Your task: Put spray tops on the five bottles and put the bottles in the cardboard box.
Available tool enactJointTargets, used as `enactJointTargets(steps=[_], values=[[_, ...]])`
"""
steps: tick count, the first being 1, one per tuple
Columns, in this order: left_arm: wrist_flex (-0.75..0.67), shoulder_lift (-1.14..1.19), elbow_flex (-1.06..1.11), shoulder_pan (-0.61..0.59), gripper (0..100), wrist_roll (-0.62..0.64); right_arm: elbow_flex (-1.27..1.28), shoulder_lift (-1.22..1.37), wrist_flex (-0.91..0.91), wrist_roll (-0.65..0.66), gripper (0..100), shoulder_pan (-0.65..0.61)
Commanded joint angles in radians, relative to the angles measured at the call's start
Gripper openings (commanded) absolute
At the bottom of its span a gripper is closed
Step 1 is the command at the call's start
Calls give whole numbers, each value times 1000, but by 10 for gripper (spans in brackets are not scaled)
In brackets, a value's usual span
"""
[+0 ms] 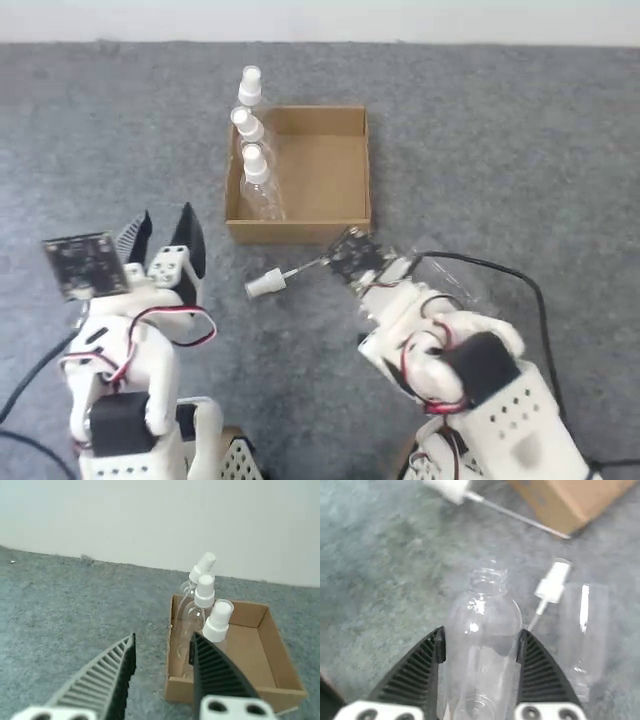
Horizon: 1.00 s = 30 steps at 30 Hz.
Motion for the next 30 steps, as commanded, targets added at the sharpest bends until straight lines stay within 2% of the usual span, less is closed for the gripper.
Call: enactJointTargets(steps=[1, 7, 12, 17, 24, 30], values=[[61, 29, -97, 48, 164, -55, -57, -71, -31, -11, 58, 117], [241, 313, -294, 147, 163, -123, -57, -99, -65, -66, 58, 263], [292, 499, -395, 198, 166, -48, -23, -117, -125, -106, 58, 403], [292, 563, -394, 350, 167, 25, 18, -147, -199, -140, 58, 545], [284, 763, -403, 572, 167, 172, 18, -163, -225, -175, 58, 654], [241, 1019, -476, 726, 167, 414, 21, -163, -239, -207, 58, 668]])
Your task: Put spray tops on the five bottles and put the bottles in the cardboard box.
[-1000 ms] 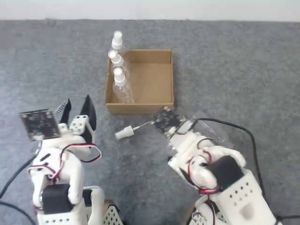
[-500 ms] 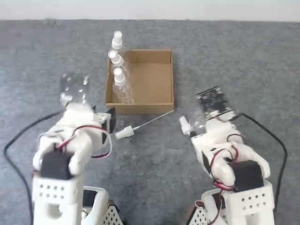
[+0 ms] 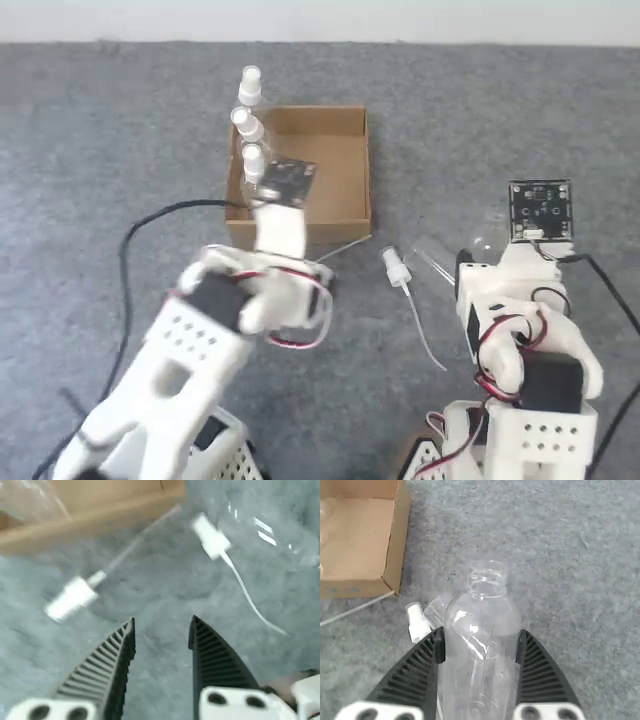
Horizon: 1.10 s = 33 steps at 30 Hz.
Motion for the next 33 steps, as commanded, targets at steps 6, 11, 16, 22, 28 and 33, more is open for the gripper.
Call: enactJointTargets(steps=[6, 11, 16, 22, 28, 33], values=[[-133, 358, -239, 101, 162, 180, -6, -19, -30, -17, 58, 15], [-219, 531, -335, 101, 162, 284, -5, -19, -28, -17, 58, 15], [-213, 701, -447, 101, 162, 367, -5, -19, -28, -17, 58, 15], [-124, 896, -638, 103, 162, 443, -5, -19, -25, -15, 58, 15], [-91, 1042, -783, 103, 162, 480, -5, -19, -24, -12, 59, 15], [-97, 1112, -832, 103, 162, 485, -5, -19, -22, -11, 60, 15]])
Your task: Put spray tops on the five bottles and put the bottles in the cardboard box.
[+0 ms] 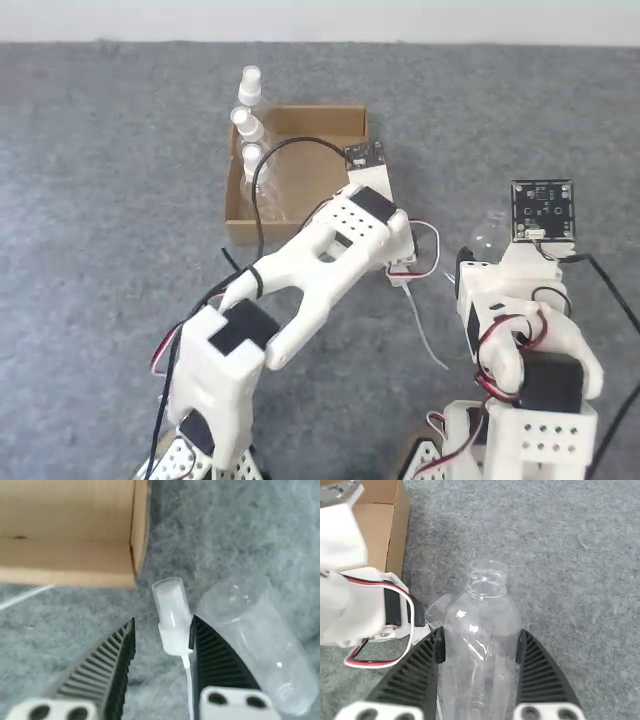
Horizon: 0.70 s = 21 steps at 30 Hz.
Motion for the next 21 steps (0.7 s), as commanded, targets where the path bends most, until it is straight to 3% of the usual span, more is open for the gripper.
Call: enactJointTargets(steps=[1, 11, 17, 21], values=[[5, 15, -84, 3, 162, 12, -5, -18, -16, -6, 60, 13], [11, 120, -156, 2, 160, 12, -5, -18, -15, -6, 61, 13], [3, 117, -157, 2, 10, 6, -5, -18, -15, -6, 61, 13], [6, 117, -157, 3, 13, 6, -5, -18, -15, -5, 61, 13]])
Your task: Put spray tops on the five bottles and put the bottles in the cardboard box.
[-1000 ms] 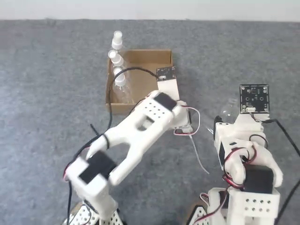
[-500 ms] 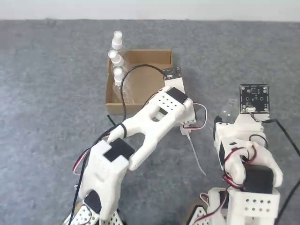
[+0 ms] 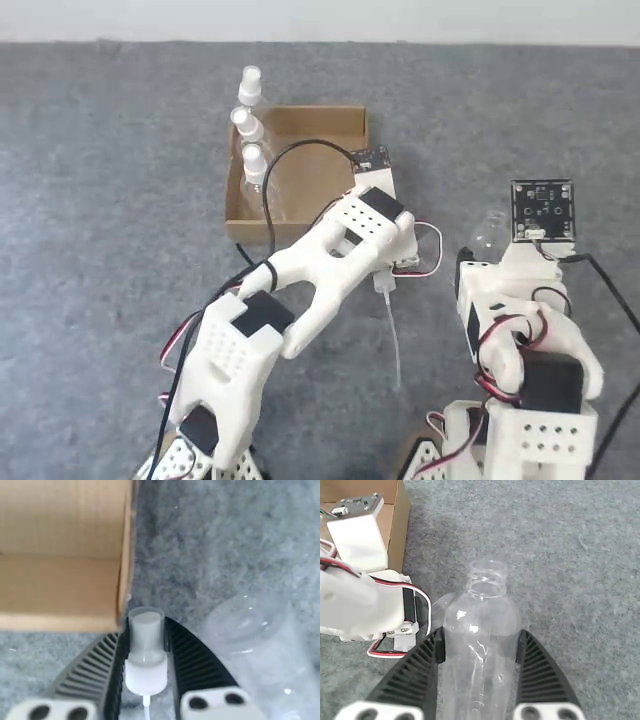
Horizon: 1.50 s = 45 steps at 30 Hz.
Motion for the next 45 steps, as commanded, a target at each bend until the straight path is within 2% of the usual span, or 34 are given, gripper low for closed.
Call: enactJointTargets(steps=[1, 10, 20, 24, 30, 37, 40, 45], values=[[6, -20, -53, 3, 13, 3, -5, -18, -15, -5, 61, 13], [80, -74, -61, 71, 13, 2, -5, -18, -15, -5, 61, 13], [199, -238, -56, 35, 12, 0, -5, -18, -19, -6, 58, 13], [213, -290, -45, 15, 12, -46, -5, -19, -19, -6, 58, 13], [173, -427, 64, 14, 12, -55, -5, -19, -19, -8, 58, 13], [28, -615, 251, -34, 12, -87, -8, -19, -15, -15, 58, 4], [-25, -678, 318, -60, 12, -97, -6, -33, -19, -69, 61, 2], [-34, -753, 375, -64, 12, -97, 23, -176, 15, -81, 62, -77]])
